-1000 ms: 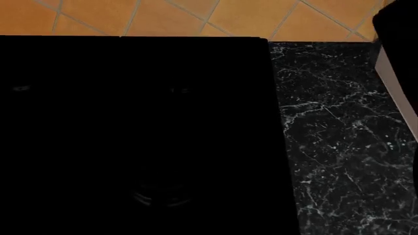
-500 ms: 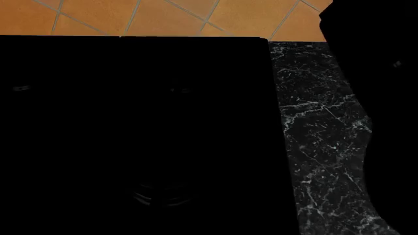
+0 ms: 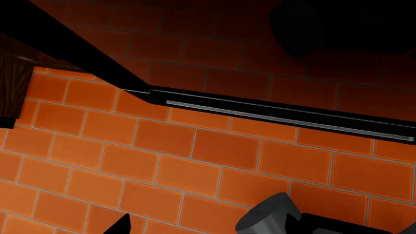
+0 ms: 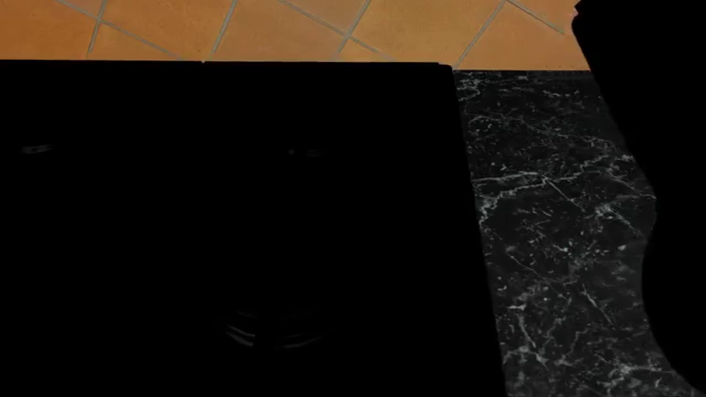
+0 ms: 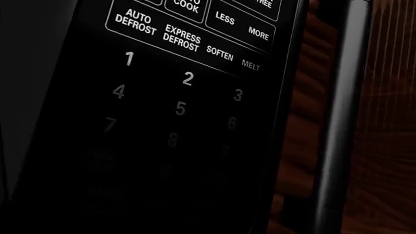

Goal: Press the stop button on the microwave

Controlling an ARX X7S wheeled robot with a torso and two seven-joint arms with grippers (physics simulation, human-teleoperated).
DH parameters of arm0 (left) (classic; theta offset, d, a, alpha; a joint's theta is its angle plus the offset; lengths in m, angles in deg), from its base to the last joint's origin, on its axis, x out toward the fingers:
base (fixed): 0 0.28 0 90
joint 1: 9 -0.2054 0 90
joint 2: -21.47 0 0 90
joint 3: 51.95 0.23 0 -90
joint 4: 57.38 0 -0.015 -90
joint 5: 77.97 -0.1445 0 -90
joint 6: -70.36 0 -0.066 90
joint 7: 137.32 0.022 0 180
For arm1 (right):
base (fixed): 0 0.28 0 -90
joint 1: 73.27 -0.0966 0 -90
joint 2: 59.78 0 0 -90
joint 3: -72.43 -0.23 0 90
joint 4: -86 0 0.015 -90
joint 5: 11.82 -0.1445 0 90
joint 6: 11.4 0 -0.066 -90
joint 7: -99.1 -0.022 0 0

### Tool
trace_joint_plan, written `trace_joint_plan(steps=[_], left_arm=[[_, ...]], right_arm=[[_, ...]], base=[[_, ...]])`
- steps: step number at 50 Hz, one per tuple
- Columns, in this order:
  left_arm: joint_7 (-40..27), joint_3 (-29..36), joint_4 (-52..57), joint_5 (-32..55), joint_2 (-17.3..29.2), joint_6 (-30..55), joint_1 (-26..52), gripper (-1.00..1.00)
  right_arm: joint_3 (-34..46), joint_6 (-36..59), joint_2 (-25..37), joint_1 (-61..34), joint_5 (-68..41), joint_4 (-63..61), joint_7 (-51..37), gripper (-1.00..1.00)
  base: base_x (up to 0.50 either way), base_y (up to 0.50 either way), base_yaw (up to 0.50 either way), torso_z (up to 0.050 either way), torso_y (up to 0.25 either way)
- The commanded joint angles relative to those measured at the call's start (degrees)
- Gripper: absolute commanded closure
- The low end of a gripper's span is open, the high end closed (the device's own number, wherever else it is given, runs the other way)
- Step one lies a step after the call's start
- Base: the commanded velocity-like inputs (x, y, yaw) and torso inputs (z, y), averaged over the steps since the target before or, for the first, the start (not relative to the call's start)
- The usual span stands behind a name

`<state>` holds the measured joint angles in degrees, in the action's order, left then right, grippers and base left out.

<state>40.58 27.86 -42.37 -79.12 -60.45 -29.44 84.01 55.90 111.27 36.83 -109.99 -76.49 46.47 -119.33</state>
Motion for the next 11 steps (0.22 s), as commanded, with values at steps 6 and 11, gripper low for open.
trace_joint_plan(steps=[6, 11], left_arm=[[0.0, 0.0, 0.0, 0.0, 0.0, 0.0, 0.0, -1.0], [0.0, 0.0, 0.0, 0.0, 0.0, 0.0, 0.0, -1.0]], right_arm=[[-2.4, -5.6, 9.1, -1.1, -2.9, -5.7, 6.7, 1.0], [-3.0, -3.6, 11.3, -1.7, -4.0, -10.7, 4.5, 1.0]], base=[[0.02, 0.0, 0.01, 0.005, 0.0], [0.0, 0.0, 0.0, 0.0, 0.0]])
